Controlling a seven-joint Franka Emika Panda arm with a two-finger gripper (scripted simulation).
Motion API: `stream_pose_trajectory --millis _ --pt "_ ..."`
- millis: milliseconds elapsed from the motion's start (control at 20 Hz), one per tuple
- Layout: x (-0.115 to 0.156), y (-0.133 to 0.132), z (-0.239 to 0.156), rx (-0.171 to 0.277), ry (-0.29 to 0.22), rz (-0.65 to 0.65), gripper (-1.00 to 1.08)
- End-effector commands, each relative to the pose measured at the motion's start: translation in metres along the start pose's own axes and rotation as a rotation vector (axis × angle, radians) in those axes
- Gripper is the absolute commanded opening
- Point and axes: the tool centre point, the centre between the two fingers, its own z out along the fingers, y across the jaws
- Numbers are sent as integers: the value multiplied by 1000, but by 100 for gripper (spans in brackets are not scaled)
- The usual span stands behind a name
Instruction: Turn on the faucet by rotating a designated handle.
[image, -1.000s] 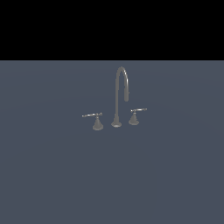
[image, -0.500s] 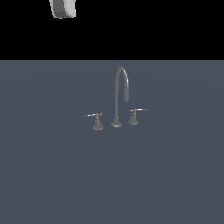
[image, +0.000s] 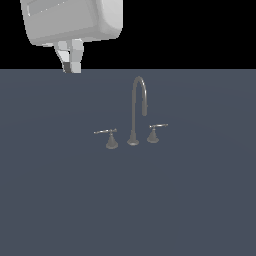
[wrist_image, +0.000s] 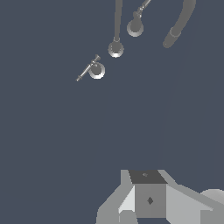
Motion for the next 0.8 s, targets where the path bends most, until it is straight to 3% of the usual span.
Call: stream_pose_trajectory --millis 0,750 --pt "7 -12 15 3 1 49 -100" --pt "55 -67 95 11 9 303 -100"
